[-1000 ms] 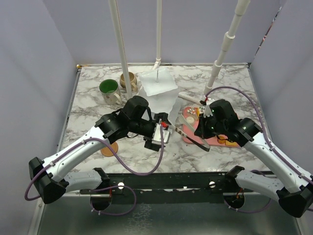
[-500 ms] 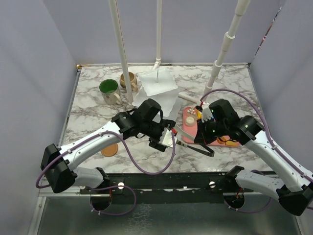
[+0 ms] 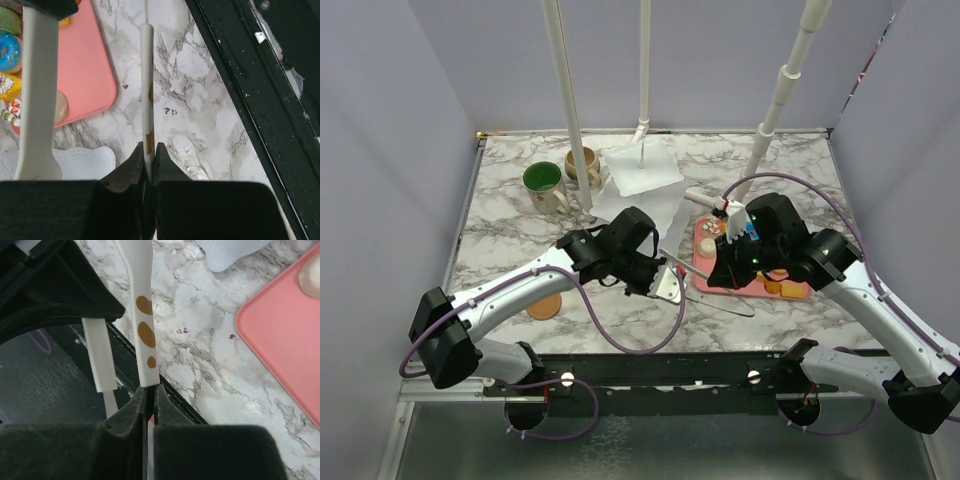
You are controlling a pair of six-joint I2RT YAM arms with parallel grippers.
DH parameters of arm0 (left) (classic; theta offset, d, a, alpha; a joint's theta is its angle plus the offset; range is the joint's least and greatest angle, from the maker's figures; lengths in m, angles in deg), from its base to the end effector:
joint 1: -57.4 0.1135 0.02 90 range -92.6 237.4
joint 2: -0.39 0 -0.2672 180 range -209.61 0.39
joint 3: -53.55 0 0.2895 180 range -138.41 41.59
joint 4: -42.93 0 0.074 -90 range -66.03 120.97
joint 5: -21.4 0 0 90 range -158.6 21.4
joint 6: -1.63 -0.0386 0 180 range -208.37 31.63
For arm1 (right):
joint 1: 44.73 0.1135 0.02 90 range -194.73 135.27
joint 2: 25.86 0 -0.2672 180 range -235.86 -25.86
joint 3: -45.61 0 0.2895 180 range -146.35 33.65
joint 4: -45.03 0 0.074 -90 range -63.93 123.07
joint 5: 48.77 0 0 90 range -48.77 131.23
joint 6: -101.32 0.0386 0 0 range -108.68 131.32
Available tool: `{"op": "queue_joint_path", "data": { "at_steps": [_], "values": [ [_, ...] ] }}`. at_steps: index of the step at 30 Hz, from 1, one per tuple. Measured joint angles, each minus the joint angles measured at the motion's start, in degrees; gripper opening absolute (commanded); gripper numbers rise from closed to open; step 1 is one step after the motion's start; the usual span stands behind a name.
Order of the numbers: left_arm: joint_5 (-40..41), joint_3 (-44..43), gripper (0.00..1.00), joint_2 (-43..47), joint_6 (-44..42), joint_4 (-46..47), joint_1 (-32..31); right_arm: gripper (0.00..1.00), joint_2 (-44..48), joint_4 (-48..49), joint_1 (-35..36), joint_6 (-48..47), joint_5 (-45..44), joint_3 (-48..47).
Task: Serve the afternoon tea
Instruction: Pick up the clamp from the desert table.
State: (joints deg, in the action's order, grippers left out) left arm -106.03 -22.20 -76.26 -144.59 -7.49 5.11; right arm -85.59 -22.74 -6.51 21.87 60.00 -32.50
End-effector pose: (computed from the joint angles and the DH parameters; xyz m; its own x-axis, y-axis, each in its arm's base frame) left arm 0.1730 -0.2621 0.2872 0.4498 0.4973 -0.7419 0.8754 -0.4103 0.2557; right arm 0.1746 0.1533 0.3516 -0.7237 -0.3493 -0.5952 -0.6284 0.6899 0.3593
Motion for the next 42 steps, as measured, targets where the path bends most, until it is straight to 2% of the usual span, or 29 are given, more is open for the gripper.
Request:
{"op": "queue_joint_path", "data": {
  "at_steps": [6, 8, 11, 20, 25, 32, 37, 42],
  "values": [
    [-1.4, 0.0, 0.00, 0.2, 4.1, -0.9, 0.0, 0.72, 0.2, 5.3, 0.1, 0.9, 3.5, -0.6],
    [-2.6, 0.0, 0.00, 0.6, 7.1, -0.8, -0.3, 0.85, 0.2, 8.6, 0.1, 1.3, 3.6, -2.2],
    [-4.7, 0.5, 0.00, 2.9, 14.8, 1.5, -0.3, 0.97, 1.0, 14.7, 0.1, 1.6, 3.3, -5.2],
    [-9.2, 10.1, 0.00, 20.0, 44.0, 19.9, 2.0, 1.00, 6.0, 27.4, 0.1, 0.5, 3.7, -12.3],
    [-9.8, 11.7, 0.00, 27.1, 55.4, 27.0, 5.2, 1.00, 6.8, 32.0, 0.1, 0.5, 6.2, -12.8],
    [-9.9, 14.8, 0.00, 33.5, 65.2, 32.6, 8.3, 1.00, 1.0, 35.4, 0.1, -0.4, 17.5, -23.0],
    [-9.7, 14.8, 0.00, 36.4, 68.3, 35.0, 9.4, 1.00, -3.5, 35.8, 0.1, -2.1, 24.0, -30.3],
    [-8.9, 14.8, 0.00, 39.3, 69.1, 35.6, 10.1, 1.00, -5.9, 36.5, -0.7, -2.8, 28.5, -29.8]
  ]
}}
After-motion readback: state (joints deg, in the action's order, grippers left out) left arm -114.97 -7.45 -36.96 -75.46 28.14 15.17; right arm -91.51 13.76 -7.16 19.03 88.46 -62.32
